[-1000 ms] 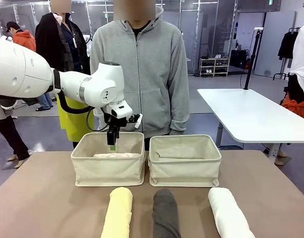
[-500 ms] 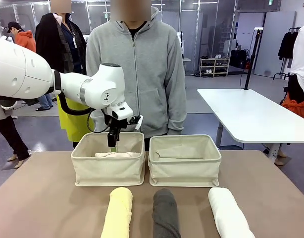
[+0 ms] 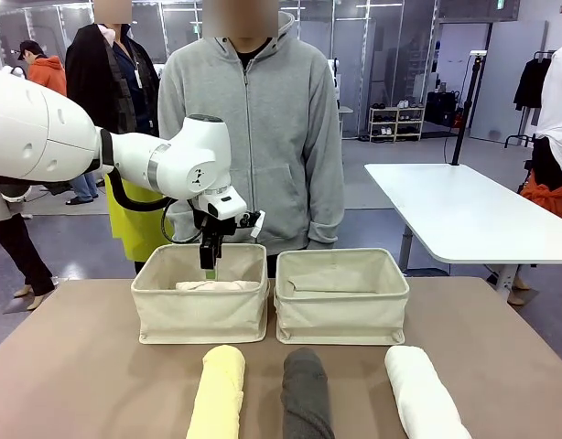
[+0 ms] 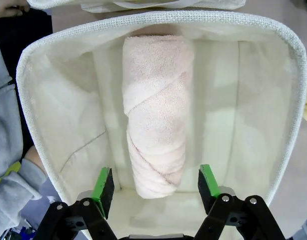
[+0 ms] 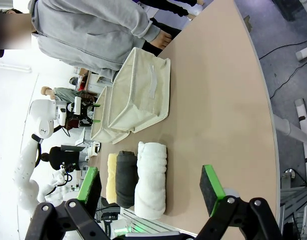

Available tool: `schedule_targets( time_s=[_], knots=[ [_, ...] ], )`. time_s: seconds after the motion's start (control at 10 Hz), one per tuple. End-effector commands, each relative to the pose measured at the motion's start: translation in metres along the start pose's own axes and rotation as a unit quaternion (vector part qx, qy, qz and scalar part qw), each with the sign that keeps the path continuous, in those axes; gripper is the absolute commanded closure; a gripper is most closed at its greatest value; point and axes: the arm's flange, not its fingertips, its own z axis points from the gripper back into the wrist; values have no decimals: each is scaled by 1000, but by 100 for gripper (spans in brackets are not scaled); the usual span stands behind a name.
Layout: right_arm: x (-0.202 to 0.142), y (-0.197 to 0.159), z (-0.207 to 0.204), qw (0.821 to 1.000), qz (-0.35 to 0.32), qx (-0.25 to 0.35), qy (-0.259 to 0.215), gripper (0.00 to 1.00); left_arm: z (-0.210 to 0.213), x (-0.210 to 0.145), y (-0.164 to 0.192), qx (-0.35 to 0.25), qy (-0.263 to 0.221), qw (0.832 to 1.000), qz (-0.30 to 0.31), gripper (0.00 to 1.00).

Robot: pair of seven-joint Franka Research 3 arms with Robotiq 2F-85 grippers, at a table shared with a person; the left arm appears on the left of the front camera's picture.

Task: Divide the towels into two baskets.
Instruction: Pick up one hotel-folded towel from the bottom of the table and place it in the Fabric basket indicated by the person.

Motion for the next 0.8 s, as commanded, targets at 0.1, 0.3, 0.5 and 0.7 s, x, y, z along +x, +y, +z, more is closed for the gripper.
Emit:
schedule_targets(
  time_s=[0.1, 0.3, 0.5, 0.7],
  knots=[
    [0, 3, 1, 1000, 4, 7, -5, 0, 28, -16, -3, -33, -55, 998, 19, 15],
    [0, 3, 1, 1000, 4, 7, -5, 0, 82, -72, -33, -62, -103, 989, 81, 15],
    [0, 3, 1, 1000, 4, 7, -5, 0, 101, -130, -88, -133, -194, 959, 155, 15],
    [0, 3, 1, 1000, 4, 7, -5, 0, 98, -190, -134, -205, -277, 911, 225, 15]
  ],
)
